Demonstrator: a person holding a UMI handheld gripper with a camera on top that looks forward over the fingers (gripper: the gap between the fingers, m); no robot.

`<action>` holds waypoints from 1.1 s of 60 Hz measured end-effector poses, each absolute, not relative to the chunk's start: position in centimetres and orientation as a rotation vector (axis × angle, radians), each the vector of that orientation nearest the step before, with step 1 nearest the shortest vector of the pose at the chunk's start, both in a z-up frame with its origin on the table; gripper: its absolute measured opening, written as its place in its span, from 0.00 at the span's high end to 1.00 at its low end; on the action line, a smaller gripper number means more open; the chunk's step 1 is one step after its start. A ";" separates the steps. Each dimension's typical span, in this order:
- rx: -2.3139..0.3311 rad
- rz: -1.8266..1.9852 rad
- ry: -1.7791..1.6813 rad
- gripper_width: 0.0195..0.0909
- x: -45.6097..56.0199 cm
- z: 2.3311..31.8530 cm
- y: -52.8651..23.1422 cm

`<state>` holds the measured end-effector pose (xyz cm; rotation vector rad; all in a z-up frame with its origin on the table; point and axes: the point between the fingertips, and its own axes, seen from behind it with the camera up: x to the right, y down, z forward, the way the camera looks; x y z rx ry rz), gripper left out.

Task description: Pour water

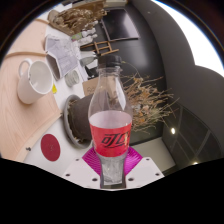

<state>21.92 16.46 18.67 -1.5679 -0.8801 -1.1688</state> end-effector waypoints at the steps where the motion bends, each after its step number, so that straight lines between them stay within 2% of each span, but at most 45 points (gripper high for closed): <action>1: -1.545 -1.197 -0.907 0.94 21.5 18.8 16.8; 24: -1.159 -1.594 -1.347 0.94 16.6 18.9 21.0; 38: -1.201 -1.557 -1.343 0.94 16.5 18.6 21.0; 45: -1.364 -1.384 -1.157 0.94 17.0 19.3 20.1; 53: -1.656 -1.009 -0.818 0.94 17.9 18.8 19.1; 60: -1.776 -0.630 -0.552 0.94 16.8 18.3 18.3; 66: -1.864 -0.373 -0.362 0.94 16.5 16.3 18.0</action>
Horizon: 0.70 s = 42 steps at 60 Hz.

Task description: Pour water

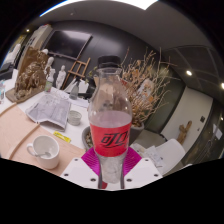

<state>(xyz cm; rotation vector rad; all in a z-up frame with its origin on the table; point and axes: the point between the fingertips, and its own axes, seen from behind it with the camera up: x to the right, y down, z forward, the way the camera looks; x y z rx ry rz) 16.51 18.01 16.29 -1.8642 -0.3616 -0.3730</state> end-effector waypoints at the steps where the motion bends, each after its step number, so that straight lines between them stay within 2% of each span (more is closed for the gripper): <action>1: -1.877 -0.338 -0.339 0.94 16.4 15.7 18.1; 13: -1.941 -0.054 -0.198 0.94 16.2 10.9 19.5; 32: -1.982 0.099 -0.118 0.92 16.6 4.8 20.9; 38: -1.935 0.114 -0.103 0.91 16.9 5.0 20.5; 42: -1.915 0.120 -0.090 0.85 17.0 5.2 20.3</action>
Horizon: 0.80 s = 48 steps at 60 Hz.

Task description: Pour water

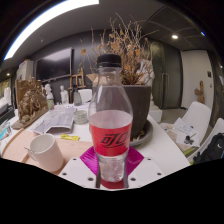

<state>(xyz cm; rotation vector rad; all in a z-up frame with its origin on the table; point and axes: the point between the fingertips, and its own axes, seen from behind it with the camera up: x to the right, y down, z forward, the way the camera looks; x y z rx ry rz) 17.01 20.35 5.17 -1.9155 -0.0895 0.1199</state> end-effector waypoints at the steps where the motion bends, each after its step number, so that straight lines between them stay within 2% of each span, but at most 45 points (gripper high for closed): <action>1: -1.912 0.120 -0.088 0.83 16.9 5.2 20.3; 9: -1.930 0.128 -0.060 0.63 17.2 5.2 20.1; 10: -1.938 0.129 -0.052 0.58 17.2 5.2 20.0; 14: -1.946 0.141 -0.029 0.20 17.1 5.9 19.4; 16: -1.954 0.131 -0.018 0.06 17.3 6.3 18.9; 19: -1.979 0.106 0.001 0.09 17.6 6.8 17.8; 24: -2.037 0.036 0.027 0.08 18.1 8.1 15.0; 48: -2.142 -0.076 0.080 0.07 10.8 17.7 -1.3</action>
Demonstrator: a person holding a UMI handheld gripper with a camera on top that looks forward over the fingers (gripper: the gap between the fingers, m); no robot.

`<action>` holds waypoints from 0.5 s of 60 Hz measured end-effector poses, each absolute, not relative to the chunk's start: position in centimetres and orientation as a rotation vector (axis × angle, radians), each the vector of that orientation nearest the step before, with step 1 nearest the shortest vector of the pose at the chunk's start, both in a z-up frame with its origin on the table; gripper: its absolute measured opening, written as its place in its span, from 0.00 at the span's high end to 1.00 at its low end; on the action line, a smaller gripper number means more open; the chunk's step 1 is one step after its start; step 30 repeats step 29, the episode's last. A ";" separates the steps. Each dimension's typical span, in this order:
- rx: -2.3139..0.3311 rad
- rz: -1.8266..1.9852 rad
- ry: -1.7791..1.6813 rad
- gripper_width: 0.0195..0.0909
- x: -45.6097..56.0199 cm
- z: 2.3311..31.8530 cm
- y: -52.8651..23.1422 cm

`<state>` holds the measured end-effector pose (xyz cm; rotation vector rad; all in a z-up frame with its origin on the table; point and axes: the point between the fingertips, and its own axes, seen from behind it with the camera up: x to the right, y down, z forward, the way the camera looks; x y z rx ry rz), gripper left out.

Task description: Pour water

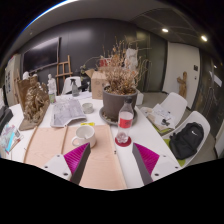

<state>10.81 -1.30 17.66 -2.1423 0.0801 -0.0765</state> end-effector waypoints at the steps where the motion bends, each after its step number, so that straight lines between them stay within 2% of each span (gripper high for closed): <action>1: -2.143 -0.077 0.077 0.07 10.5 17.9 -1.8; 13: -2.136 -0.105 0.029 0.07 7.0 20.0 -6.4; 30: -2.176 -0.133 -0.010 0.07 6.6 19.2 -9.2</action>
